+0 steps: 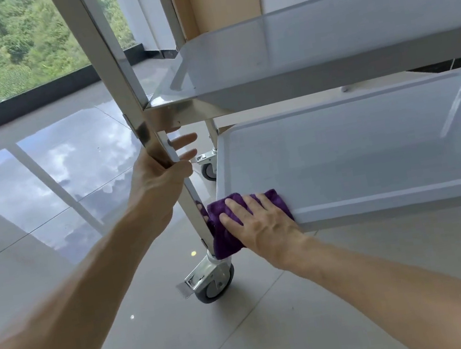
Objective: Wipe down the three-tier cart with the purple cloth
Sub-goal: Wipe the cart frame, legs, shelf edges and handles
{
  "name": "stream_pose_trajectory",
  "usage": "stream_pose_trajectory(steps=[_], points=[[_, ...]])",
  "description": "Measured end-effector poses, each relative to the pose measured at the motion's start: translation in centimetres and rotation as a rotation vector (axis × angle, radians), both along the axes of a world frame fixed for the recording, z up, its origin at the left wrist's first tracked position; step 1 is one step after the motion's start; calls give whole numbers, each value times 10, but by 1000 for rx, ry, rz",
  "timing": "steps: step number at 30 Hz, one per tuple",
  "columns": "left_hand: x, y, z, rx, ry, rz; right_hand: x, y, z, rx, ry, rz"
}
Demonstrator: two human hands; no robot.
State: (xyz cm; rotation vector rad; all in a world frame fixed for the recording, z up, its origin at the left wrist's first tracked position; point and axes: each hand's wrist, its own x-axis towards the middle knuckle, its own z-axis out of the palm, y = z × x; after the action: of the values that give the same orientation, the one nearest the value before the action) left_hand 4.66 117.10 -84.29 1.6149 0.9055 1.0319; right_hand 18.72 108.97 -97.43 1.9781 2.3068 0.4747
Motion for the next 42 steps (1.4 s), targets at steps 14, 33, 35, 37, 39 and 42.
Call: stream_pose_trajectory(steps=[14,33,35,37,39,42], points=[[-3,1,-11,144,261,128,150,-113,-7,126,-163,-215],[-6,-55,-56,306,1298,-79,118,-86,5,45,-54,-112],[16,-64,-54,422,1276,-177,145,-108,7,36,-70,-180],[41,-70,-54,562,1250,-296,169,-129,9,23,-81,-267],[70,-75,-61,697,1213,-388,190,-148,8,1,-92,-368],[109,-81,-82,862,1161,-459,200,-159,5,-9,-128,-431]])
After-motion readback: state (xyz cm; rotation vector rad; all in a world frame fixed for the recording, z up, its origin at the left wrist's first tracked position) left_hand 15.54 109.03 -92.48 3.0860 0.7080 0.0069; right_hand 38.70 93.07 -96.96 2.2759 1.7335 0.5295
